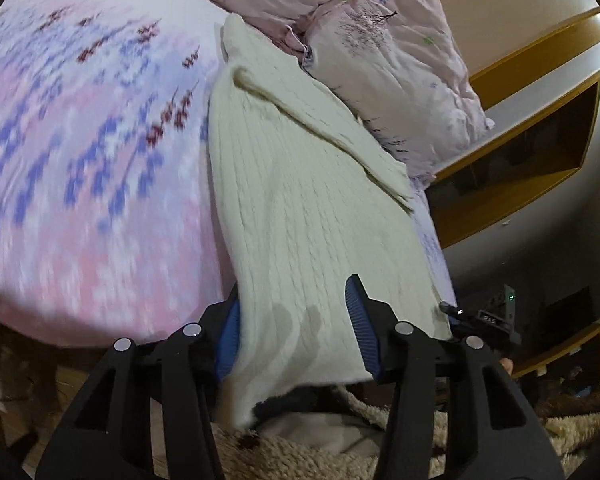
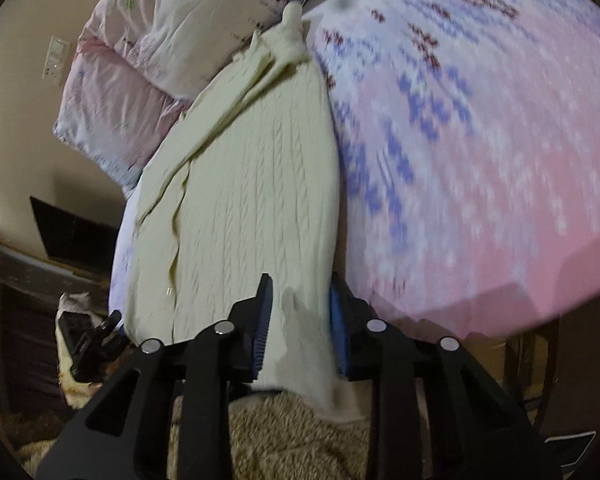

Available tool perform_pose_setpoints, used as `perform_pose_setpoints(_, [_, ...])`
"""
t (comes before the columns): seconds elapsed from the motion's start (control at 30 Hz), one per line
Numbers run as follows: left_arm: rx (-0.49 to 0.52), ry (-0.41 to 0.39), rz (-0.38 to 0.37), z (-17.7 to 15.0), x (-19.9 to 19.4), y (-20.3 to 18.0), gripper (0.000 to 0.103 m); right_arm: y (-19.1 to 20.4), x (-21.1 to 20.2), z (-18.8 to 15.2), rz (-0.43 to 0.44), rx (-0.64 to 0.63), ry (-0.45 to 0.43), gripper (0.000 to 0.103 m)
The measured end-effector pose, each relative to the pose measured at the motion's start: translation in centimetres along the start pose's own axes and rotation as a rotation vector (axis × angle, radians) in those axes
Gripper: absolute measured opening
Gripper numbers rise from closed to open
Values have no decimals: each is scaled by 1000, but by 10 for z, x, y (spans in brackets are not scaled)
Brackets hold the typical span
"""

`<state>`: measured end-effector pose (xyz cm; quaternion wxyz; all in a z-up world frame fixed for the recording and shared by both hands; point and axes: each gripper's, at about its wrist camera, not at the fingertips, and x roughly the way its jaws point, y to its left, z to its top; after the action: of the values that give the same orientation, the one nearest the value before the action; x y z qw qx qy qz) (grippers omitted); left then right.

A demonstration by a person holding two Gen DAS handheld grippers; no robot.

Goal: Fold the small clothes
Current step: 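Grasp the cardigan hem with both tools and lift it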

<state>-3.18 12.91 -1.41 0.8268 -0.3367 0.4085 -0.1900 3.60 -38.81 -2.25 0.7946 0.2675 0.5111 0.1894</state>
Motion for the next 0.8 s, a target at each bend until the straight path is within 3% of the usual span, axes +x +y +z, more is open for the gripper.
perform_pose_setpoints(0.23, [-12,70,-3,-17,0,-8,40,10,-2,-19,-15,-63,45,16])
perform_pose_setpoints(0.33, [-17,111,9,-22,5,-9,30,16,3,-18,-24,-82,50,11])
perform_pose_setpoints(0.4, [-13,124,21,-22,8,-10,13,18,3,-16,-33,-92,40,8])
perform_pose_setpoints(0.47, [10,120,28,-20,8,-14,7,22,-2,-13,-37,-107,2,7])
perform_pose_setpoints(0.6, [78,75,63,-6,2,-25,5,41,-17,-3,-70,-180,-123,7])
perform_pose_setpoints(0.8, [204,-60,135,45,-9,-51,5,79,-39,25,-119,-308,-347,6])
